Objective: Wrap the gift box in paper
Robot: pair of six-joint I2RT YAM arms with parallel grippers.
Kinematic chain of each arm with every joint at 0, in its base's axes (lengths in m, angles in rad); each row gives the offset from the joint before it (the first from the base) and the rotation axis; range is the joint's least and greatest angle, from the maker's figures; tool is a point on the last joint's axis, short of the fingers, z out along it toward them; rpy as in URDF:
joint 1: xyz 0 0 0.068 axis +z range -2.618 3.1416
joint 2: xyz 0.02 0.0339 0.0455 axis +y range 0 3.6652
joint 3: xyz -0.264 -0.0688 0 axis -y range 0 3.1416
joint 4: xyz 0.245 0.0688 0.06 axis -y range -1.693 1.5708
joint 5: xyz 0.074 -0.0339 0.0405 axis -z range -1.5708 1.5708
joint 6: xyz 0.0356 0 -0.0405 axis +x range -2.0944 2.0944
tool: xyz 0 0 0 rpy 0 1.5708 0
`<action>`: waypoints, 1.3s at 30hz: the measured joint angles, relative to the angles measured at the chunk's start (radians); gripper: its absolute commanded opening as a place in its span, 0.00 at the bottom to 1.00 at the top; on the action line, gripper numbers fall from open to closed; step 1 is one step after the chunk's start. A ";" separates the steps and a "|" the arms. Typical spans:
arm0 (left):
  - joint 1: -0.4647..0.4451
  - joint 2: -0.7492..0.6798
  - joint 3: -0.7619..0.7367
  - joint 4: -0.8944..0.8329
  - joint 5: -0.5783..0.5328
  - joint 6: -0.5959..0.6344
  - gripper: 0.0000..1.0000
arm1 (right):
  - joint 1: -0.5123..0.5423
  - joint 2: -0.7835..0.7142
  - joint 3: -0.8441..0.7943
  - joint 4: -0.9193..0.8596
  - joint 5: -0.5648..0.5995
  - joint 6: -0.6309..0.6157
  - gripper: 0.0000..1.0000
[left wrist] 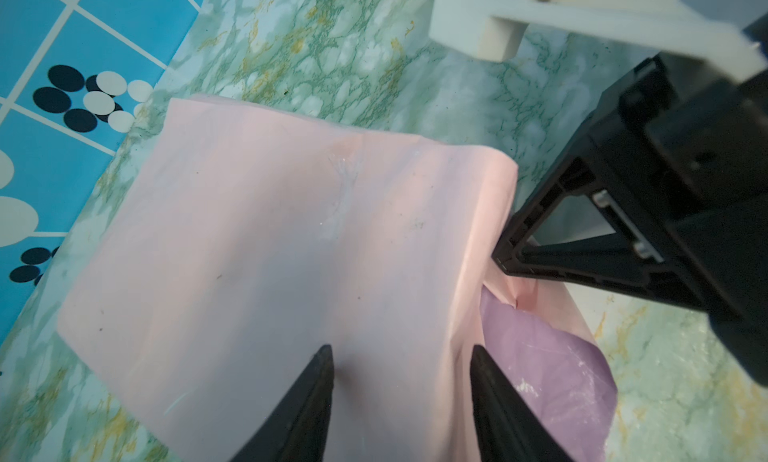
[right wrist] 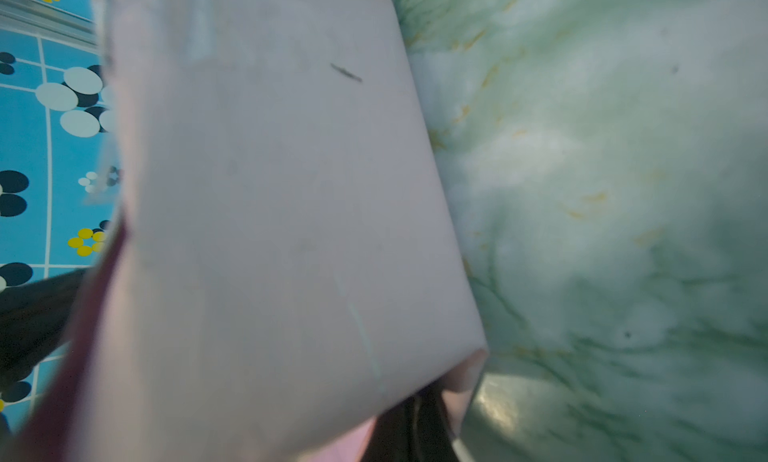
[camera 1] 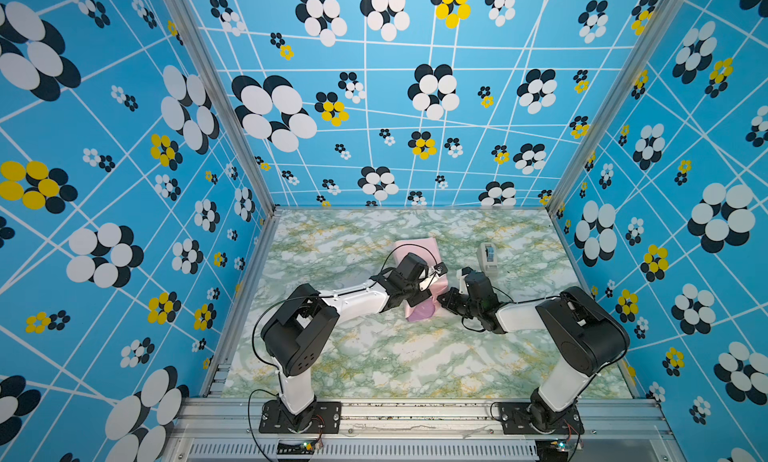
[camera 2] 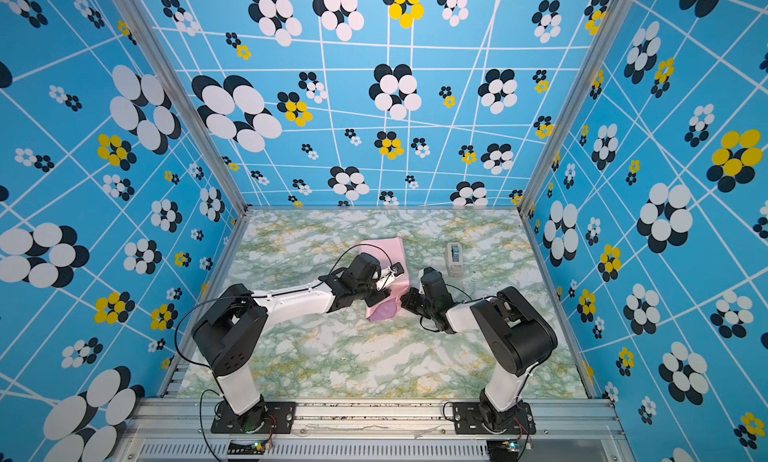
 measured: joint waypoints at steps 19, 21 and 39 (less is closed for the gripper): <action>-0.001 -0.002 -0.008 0.016 0.000 -0.015 0.53 | 0.017 -0.013 -0.055 0.055 -0.033 0.090 0.00; -0.001 -0.003 -0.013 0.023 0.000 -0.016 0.53 | 0.025 -0.016 -0.055 0.046 -0.044 0.090 0.00; -0.001 -0.005 -0.026 0.043 0.000 -0.031 0.53 | 0.063 -0.196 -0.135 -0.152 -0.097 0.101 0.00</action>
